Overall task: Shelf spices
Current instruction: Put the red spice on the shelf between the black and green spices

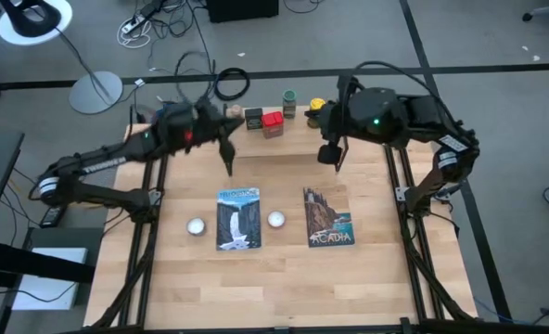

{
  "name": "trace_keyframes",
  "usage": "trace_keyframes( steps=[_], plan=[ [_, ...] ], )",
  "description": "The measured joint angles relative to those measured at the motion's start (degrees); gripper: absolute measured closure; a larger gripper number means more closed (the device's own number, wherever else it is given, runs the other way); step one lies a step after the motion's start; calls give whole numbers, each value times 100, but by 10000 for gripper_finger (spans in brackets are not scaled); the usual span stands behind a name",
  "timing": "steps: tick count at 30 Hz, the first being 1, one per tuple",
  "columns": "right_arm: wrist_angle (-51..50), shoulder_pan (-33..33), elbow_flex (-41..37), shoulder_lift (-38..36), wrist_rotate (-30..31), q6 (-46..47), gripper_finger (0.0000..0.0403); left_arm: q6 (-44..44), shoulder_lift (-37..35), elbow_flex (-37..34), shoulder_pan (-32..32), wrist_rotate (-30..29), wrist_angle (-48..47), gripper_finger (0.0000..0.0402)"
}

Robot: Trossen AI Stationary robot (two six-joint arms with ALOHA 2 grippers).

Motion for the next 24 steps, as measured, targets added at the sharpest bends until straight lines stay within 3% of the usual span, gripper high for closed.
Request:
trace_keyframes(
  steps=[7,12,18,24],
  plan=[
    [-283,6,-4,-40,-32,30,403,457,1874,2593,660,1093,-1507,401],
    [-319,161,-4,-40,-31,30,403,781,3152,4099,996,1497,-2214,401],
    [-405,460,-4,-40,-35,6,403,903,4326,5345,1374,1592,-2602,401],
    [-629,716,-4,-38,-33,36,403,898,5002,5771,1661,1479,-2488,401]
  ],
)
